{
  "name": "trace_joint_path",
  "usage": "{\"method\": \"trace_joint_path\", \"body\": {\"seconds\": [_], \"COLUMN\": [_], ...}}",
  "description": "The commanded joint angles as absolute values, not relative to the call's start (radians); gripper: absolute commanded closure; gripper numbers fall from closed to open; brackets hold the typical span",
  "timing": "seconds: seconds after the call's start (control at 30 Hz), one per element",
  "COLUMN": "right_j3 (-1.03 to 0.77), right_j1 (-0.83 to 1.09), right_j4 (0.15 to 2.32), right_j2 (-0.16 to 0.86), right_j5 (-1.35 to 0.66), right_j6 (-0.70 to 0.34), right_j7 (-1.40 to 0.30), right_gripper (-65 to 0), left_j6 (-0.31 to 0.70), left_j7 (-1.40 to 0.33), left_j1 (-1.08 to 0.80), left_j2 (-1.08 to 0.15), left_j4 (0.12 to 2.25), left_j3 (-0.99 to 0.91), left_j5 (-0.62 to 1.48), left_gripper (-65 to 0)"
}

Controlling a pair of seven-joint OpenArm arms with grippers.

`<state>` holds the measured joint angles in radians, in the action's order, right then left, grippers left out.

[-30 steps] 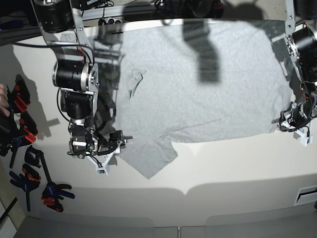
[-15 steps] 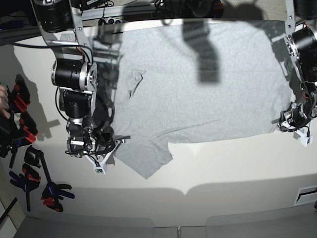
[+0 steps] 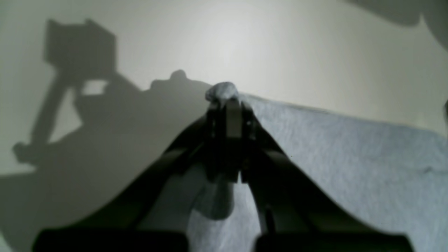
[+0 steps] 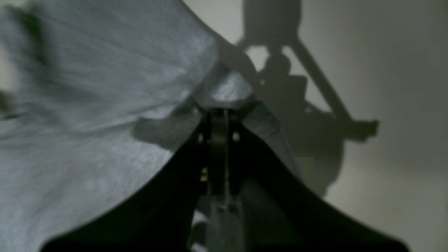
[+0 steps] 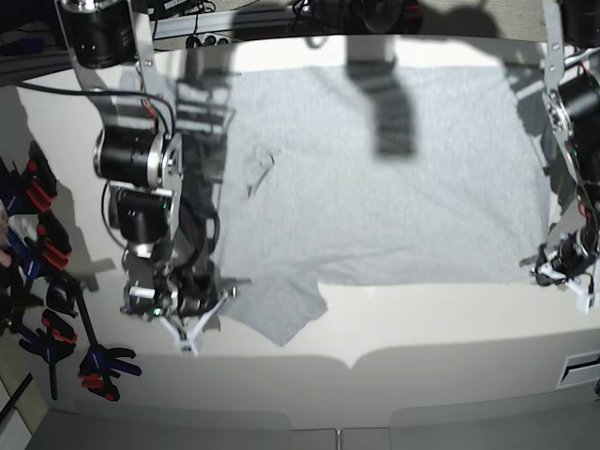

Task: Fold the T-shirt properly
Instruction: 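Lift the side edge and fold it over toward the shirt's middle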

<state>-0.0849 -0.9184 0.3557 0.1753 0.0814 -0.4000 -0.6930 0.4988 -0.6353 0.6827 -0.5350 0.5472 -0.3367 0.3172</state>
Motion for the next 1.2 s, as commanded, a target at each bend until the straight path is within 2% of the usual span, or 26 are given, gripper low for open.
{"method": "trace_joint_path", "body": {"seconds": [0.0,0.1,0.27,0.43,0.7,0.87,1.17], "right_j3": [-0.084,-0.084,-0.084,-0.084,-0.084,-0.085,-0.089], "right_j1": [-0.976,-1.0,-0.969,-0.857,-0.622,-0.484,-0.293], "right_j4": [0.378,0.404,0.522,0.716,1.096,1.287,1.464], "right_j2": [0.18,0.177,0.181,0.18,0.188,0.2,0.232], "right_j5": [0.066,0.038,-0.012,-0.018,-0.109,-0.113,-0.113], "right_j6": [-0.412,-0.433,-0.524,-0.526,-0.527,-0.524,-0.513], "right_j7": [-0.678,-0.722,-0.765,-0.785,-0.857,-0.889,-0.906], "right_gripper": [0.0,0.0,0.0,0.0,0.0,0.0,0.0], "left_j6": [0.501,0.501,0.503,0.506,0.497,0.387,0.306], "left_j7": [-0.619,-0.629,-0.687,-0.736,-0.784,-0.792,-0.783], "left_j1": [0.725,0.737,0.701,0.646,0.432,0.263,0.073], "left_j2": [-0.555,-0.559,-0.566,-0.566,-0.566,-0.578,-0.604], "left_j4": [0.564,0.564,0.566,0.614,0.942,1.157,1.412], "left_j3": [-0.339,-0.339,-0.34,-0.34,-0.34,-0.34,-0.379], "left_j5": [0.332,0.335,0.425,0.492,0.553,0.582,0.577], "left_gripper": [0.0,0.0,0.0,0.0,0.0,0.0,0.0]}}
